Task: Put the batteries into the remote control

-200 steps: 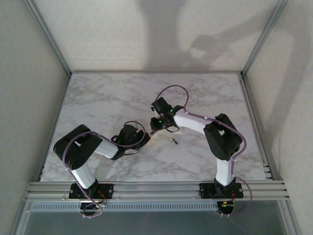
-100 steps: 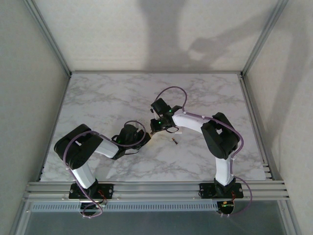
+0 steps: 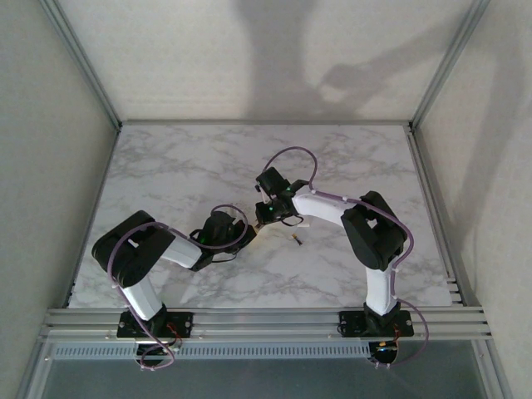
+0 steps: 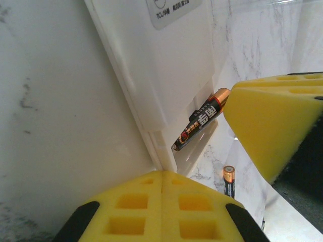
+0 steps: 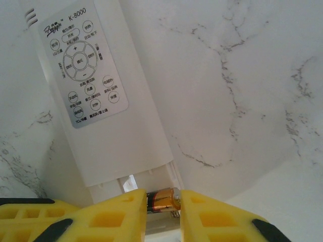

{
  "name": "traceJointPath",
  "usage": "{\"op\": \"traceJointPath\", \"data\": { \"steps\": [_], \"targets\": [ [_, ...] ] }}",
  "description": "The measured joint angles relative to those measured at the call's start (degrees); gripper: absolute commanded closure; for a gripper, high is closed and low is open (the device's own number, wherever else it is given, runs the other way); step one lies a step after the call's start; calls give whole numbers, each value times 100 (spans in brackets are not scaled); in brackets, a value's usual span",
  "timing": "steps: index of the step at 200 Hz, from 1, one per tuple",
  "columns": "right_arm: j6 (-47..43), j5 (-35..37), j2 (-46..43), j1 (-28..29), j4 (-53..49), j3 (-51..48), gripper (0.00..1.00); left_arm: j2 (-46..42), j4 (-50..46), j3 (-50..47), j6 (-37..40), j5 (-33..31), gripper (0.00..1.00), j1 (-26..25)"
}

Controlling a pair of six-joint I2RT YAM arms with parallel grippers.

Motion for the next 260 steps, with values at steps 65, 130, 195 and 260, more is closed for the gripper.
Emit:
{"op": "traceJointPath", "data": {
  "steps": [65,130,195,260],
  "targets": [
    [192,28,0,33,24,-2,77,0,-7,4,0,0,100,0],
    [452,166,-7,72,186,-142,79,0,-9,4,0,-2,100,0],
    [715,170,-35,94,345,-234,79,0,-15,7,0,-2,100,0],
    [1027,227,-308,122,581,-638,79,-2,-15,7,-2,-2,100,0]
  ]
}}
